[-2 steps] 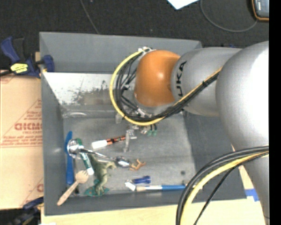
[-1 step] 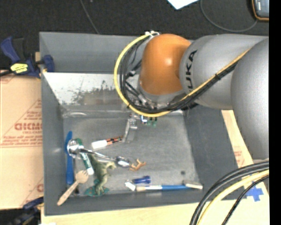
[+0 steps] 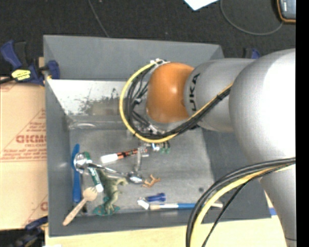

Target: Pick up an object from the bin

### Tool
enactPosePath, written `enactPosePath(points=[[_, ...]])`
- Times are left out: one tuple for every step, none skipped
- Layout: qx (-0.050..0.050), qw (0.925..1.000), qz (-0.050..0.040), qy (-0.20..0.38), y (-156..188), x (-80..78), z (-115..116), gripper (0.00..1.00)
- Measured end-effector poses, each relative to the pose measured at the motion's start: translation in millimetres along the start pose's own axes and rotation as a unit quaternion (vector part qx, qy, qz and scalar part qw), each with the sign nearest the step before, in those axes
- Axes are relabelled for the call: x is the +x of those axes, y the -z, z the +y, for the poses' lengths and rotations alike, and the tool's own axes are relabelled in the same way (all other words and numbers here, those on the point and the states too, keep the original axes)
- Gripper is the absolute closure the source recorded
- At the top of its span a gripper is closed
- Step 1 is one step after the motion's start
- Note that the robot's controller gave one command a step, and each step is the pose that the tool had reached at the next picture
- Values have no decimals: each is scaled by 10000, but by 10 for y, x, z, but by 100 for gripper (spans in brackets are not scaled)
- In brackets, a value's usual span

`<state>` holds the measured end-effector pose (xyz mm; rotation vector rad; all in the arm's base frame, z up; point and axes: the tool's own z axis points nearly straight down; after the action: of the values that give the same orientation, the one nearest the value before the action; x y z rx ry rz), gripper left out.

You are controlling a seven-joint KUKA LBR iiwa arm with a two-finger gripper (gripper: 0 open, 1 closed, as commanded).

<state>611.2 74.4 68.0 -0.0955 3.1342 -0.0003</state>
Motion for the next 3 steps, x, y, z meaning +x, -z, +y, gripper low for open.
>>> enactPosePath(points=[[-32, 9971, -110, -753, 32, -259, 139, 0], [-8, 9998, -40, -191, 38, -86, 23, 100], [-9, 9998, -40, -193, 38, -86, 24, 100]])
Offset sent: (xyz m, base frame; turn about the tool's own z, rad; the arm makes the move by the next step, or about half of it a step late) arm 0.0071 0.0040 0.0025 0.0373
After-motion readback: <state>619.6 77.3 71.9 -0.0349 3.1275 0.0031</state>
